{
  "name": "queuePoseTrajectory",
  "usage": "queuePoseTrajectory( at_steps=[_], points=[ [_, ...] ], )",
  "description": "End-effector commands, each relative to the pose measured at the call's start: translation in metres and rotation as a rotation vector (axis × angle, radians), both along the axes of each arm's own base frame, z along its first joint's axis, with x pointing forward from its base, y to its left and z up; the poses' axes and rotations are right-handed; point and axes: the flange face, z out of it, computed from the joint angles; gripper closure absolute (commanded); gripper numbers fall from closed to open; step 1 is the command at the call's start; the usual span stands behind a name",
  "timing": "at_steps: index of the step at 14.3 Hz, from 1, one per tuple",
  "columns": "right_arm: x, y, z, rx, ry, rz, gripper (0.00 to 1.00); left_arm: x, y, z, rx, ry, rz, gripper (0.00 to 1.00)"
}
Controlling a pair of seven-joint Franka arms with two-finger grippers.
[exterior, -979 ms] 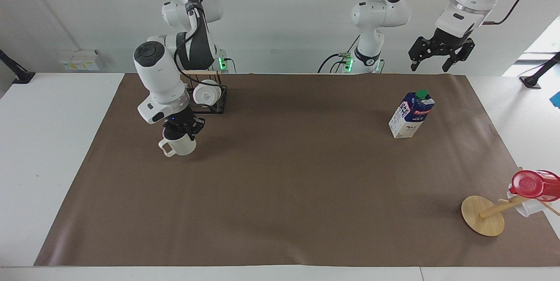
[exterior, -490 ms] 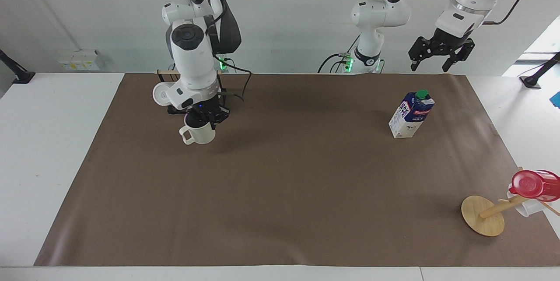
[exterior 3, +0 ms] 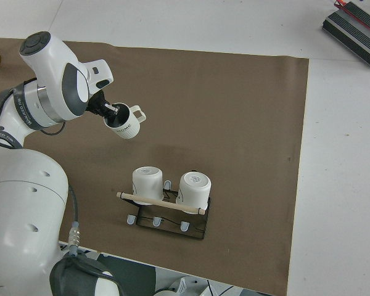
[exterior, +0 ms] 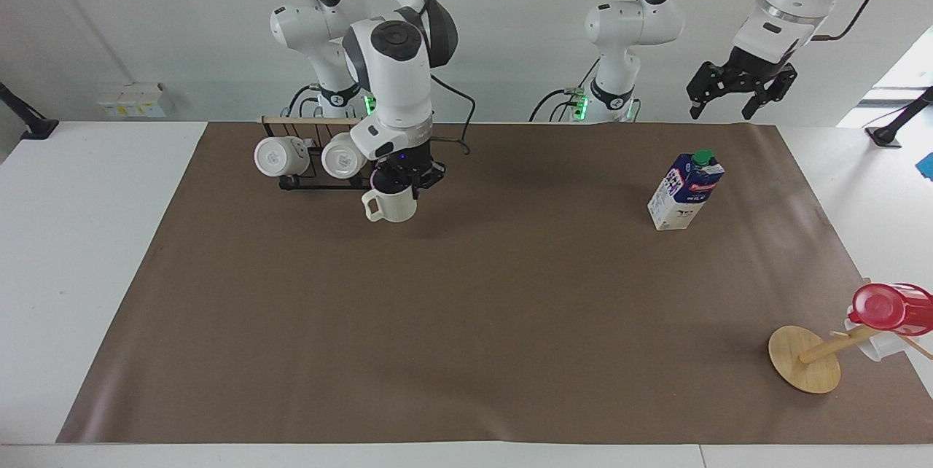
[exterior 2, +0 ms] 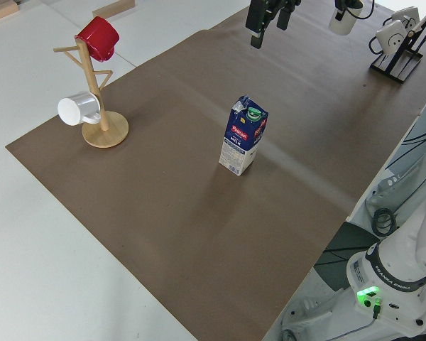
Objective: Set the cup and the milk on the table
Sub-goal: 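Carry the white mug toward the table center with the right gripper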
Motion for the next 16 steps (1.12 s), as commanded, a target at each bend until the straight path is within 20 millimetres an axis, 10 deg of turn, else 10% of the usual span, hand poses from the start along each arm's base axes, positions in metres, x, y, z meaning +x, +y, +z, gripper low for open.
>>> queuePoseTrajectory(
  at_steps=[1,16],
  points=[
    [-0.004,0.017,-0.003,0.016,-0.005,-0.034,1.00,-0.001,0.002,0.006,0.003,0.002,0.001,0.00],
    [-0.032,0.103,-0.073,0.026,-0.021,0.045,1.00,-0.008,0.001,-0.003,0.005,0.013,-0.009,0.00]
  ],
)
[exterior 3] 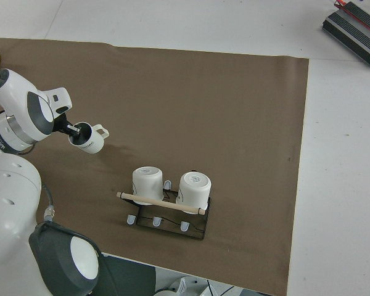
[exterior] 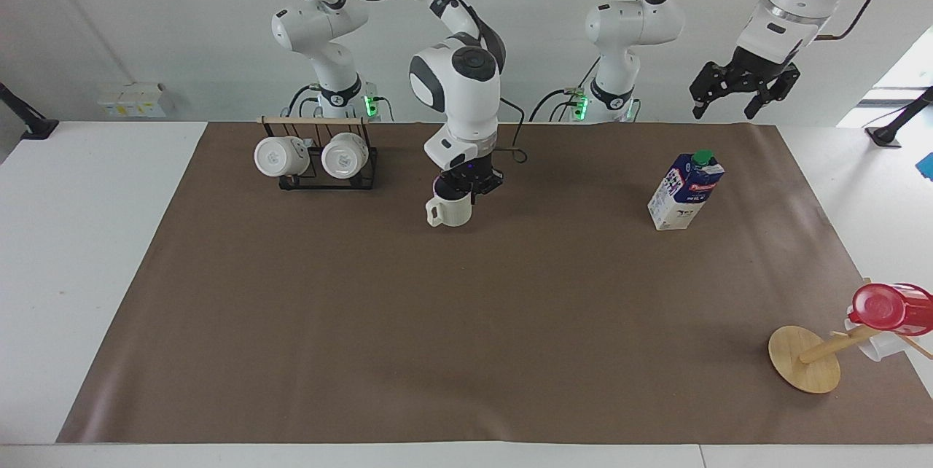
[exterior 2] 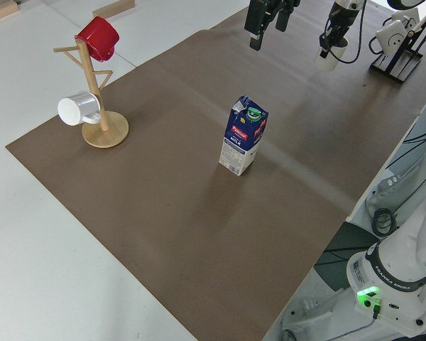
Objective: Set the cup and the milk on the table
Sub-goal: 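Carry the white mug toward the table center with the right gripper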
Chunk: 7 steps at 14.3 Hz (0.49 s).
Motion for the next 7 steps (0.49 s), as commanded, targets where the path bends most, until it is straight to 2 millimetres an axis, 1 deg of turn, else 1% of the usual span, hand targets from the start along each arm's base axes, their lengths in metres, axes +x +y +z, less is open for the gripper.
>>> queuePoseTrajectory(
  at_steps=[1,2,3,4,7],
  points=[
    [-0.004,0.008,-0.006,0.006,-0.006,-0.006,1.00,-0.008,0.002,-0.008,0.005,0.021,-0.009,0.00],
    [-0.004,0.010,-0.009,0.008,-0.010,0.005,1.00,-0.013,0.002,-0.009,0.006,0.023,-0.011,0.00],
    [-0.006,0.012,-0.013,0.010,-0.015,0.010,1.00,-0.015,0.004,-0.015,0.006,0.030,-0.007,0.00],
    [-0.011,0.019,-0.017,0.007,-0.015,0.027,1.00,-0.017,0.004,-0.014,0.006,0.026,-0.007,0.00],
    [-0.013,0.020,-0.024,0.001,-0.010,0.046,1.00,-0.017,0.005,-0.019,0.006,0.019,-0.028,0.00]
  ],
)
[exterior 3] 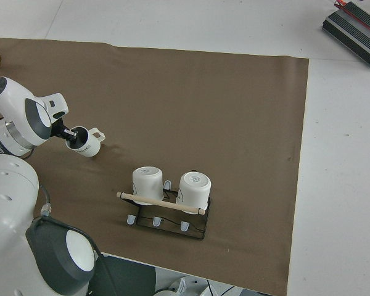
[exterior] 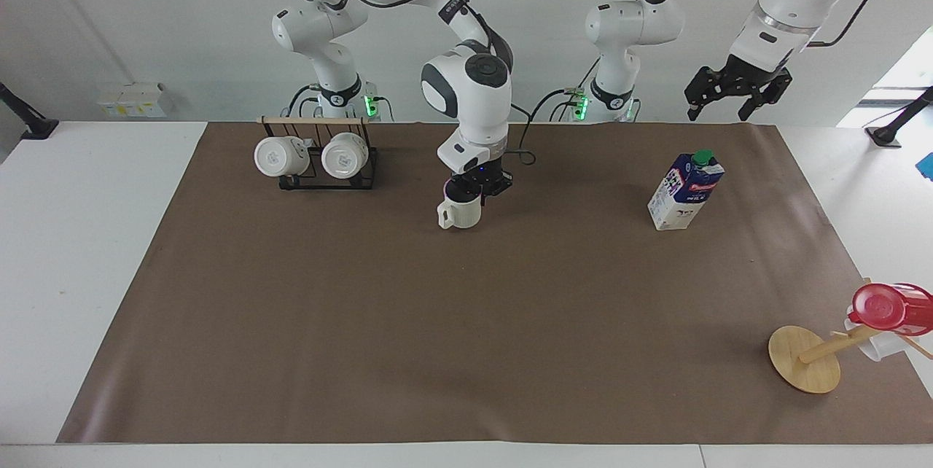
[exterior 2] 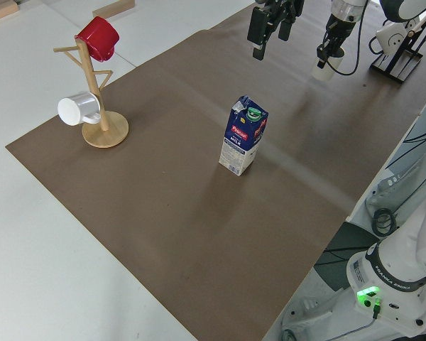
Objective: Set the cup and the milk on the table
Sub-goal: 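Carry the white mug toward the table center with the right gripper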
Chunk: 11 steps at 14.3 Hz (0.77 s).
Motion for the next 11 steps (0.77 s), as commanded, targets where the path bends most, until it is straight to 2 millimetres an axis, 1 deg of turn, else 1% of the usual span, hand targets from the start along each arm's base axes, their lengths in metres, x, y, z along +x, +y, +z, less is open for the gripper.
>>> queuePoseTrajectory(
  at_steps=[1,4,5,7,9,10,11],
  points=[
    [-0.001,0.001,-0.008,0.008,-0.016,0.013,1.00,-0.009,0.009,-0.008,0.000,-0.014,-0.029,0.00],
    [-0.002,0.000,-0.011,0.004,-0.012,0.013,1.00,-0.016,0.032,-0.023,-0.001,-0.057,-0.076,0.00],
    [-0.003,0.002,-0.016,0.003,-0.010,0.014,1.00,-0.017,0.035,-0.029,-0.001,-0.064,-0.085,0.00],
    [-0.003,0.002,-0.017,0.005,-0.011,0.015,1.00,-0.018,0.036,-0.039,0.000,-0.071,-0.081,0.00],
    [-0.002,0.002,-0.017,0.011,-0.013,0.012,1.00,-0.017,0.035,-0.060,0.003,-0.108,-0.081,0.00],
    [-0.002,0.002,-0.017,0.014,-0.011,0.011,1.00,-0.015,0.029,-0.067,0.004,-0.126,-0.086,0.00],
    [-0.003,0.002,-0.017,0.014,-0.009,0.010,1.00,-0.010,0.028,-0.073,0.003,-0.126,-0.083,0.00]
  ],
)
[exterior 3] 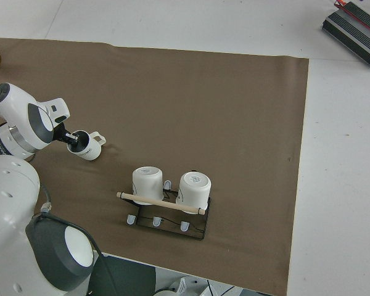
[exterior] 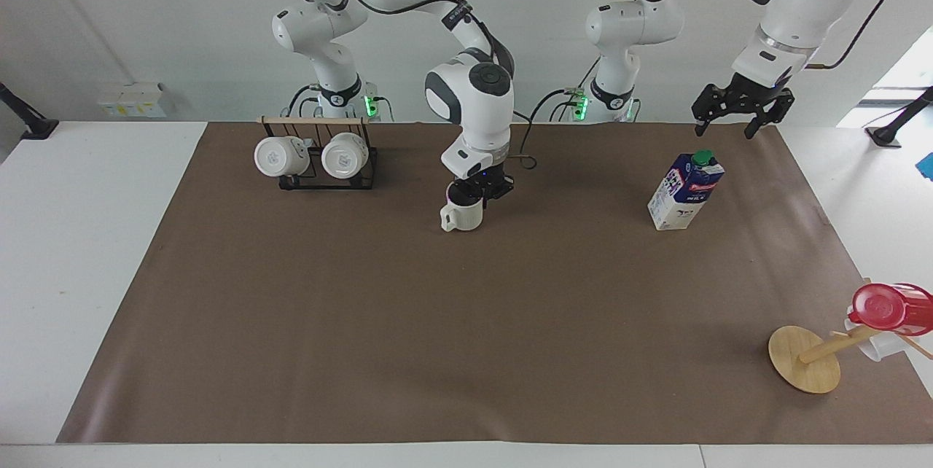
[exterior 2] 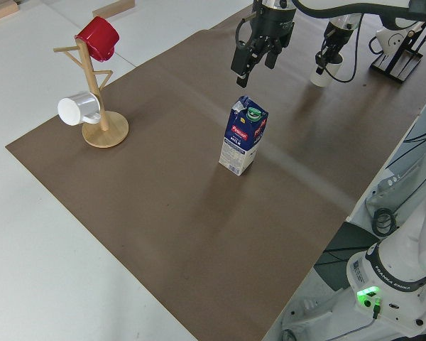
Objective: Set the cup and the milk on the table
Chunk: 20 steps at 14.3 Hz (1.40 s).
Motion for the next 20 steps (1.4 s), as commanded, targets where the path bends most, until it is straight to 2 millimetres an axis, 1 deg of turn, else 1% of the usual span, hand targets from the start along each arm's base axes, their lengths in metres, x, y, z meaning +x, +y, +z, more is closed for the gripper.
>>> queuePoseTrajectory(
  at_steps=[1,3,5,6,7,8,9,10,11,12,13,14,16,17,18,20],
  points=[
    [-0.001,0.000,-0.002,0.015,-0.012,0.004,1.00,-0.001,-0.004,-0.019,0.004,-0.028,-0.012,0.00],
    [-0.001,0.000,-0.002,0.018,-0.007,0.000,0.99,0.005,-0.004,-0.028,0.004,-0.056,-0.014,0.00],
    [0.000,-0.001,-0.001,0.020,-0.010,-0.001,0.97,0.005,-0.003,-0.036,0.004,-0.049,-0.011,0.00],
    [-0.001,0.001,-0.005,0.021,-0.009,0.000,0.95,0.004,-0.002,-0.043,0.004,-0.042,-0.009,0.00],
    [0.000,0.003,-0.012,0.022,-0.010,-0.006,0.94,0.003,-0.001,-0.046,0.003,-0.044,-0.008,0.00],
    [0.002,0.004,-0.015,0.028,-0.017,-0.009,0.94,0.003,-0.002,-0.046,0.004,-0.042,-0.012,0.00],
    [0.001,0.004,-0.015,0.024,-0.012,-0.007,0.90,0.003,-0.003,-0.046,0.004,-0.041,-0.015,0.00],
    [0.001,0.005,-0.015,0.024,-0.011,-0.006,0.79,0.003,-0.003,-0.047,0.004,-0.038,-0.021,0.00],
    [0.001,0.004,-0.015,0.020,-0.010,-0.006,0.58,0.002,-0.003,-0.051,0.004,-0.029,-0.021,0.00],
    [0.000,0.006,-0.014,0.020,-0.008,-0.005,0.27,0.001,-0.004,-0.053,0.004,-0.026,-0.024,0.00],
    [0.000,0.006,-0.013,0.019,-0.009,-0.006,0.08,0.001,-0.003,-0.053,0.005,-0.026,-0.026,0.00],
    [0.000,0.007,-0.012,0.017,-0.011,-0.005,0.00,0.000,-0.003,-0.053,0.005,-0.021,-0.030,0.00],
    [0.001,0.007,-0.003,0.023,-0.026,-0.003,0.00,-0.001,-0.001,-0.054,0.007,-0.018,-0.068,0.00],
    [0.001,0.007,0.005,0.028,-0.033,-0.003,0.00,-0.003,0.002,-0.055,0.008,-0.014,-0.075,0.00],
    [0.001,0.007,0.011,0.028,-0.035,-0.002,0.00,-0.006,0.004,-0.062,0.008,-0.005,-0.079,0.00],
    [0.001,0.003,0.033,0.041,-0.056,-0.005,0.00,-0.011,0.005,-0.072,0.008,0.009,-0.080,0.00]
  ],
)
